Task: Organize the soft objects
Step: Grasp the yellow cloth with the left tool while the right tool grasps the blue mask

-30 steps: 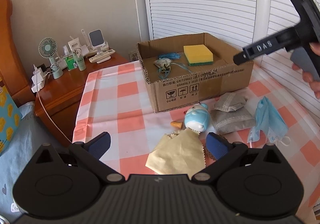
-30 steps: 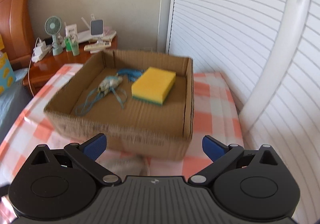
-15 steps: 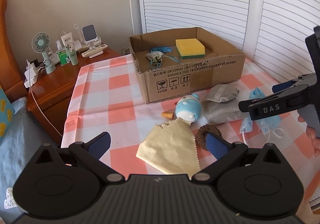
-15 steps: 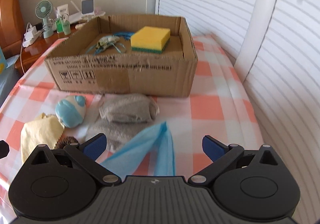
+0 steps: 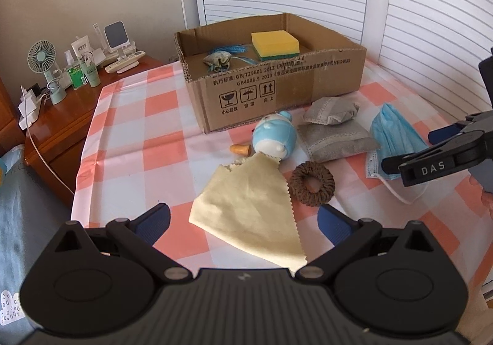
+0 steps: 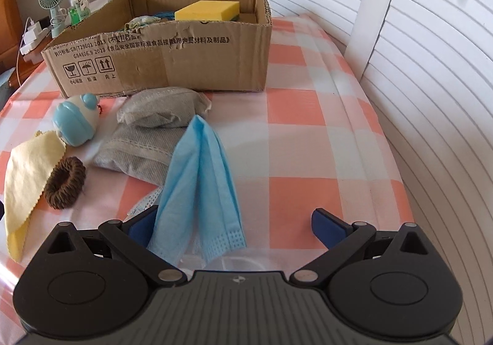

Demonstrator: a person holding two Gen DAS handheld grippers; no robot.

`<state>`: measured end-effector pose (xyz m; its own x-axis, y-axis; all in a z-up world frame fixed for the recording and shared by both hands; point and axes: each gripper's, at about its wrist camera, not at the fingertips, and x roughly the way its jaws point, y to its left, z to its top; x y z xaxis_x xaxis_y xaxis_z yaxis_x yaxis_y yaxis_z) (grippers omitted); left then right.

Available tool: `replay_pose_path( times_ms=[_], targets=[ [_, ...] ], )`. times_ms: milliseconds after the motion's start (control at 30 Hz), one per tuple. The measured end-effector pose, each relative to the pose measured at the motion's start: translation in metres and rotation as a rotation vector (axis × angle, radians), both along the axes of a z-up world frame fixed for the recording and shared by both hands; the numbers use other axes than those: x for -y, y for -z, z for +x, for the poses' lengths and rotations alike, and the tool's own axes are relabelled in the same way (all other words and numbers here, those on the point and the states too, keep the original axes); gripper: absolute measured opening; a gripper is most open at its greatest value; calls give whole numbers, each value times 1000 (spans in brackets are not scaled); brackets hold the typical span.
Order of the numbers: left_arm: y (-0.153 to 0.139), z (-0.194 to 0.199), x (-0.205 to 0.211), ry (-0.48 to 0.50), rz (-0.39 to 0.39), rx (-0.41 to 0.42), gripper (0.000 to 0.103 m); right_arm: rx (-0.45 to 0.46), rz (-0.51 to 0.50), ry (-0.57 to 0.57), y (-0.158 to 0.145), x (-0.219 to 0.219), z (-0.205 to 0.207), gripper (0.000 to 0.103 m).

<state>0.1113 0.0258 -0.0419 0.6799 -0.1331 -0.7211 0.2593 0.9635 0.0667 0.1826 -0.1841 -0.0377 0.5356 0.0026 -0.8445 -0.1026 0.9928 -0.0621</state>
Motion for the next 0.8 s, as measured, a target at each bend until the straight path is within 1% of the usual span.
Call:
replay_pose_path(
  times_ms=[200,400,467,600,800],
  targets=[
    [17,4,-2,7,3,-54,102,24,7,-33,1,2,-5,103],
    [41,5,-8,8,-14,-139,103,54,16,-39,2,3,-9,103],
    [46,4,-14,-3,-59,-139,103,64,16,-40,2,3,-10,103],
    [47,5,-14,-4,-55,-112,103,77,18,-39,3,3,-12,103],
    [48,20,-12,20,-61,-90,103,95,20,-40,4,4,-15,103]
  ],
)
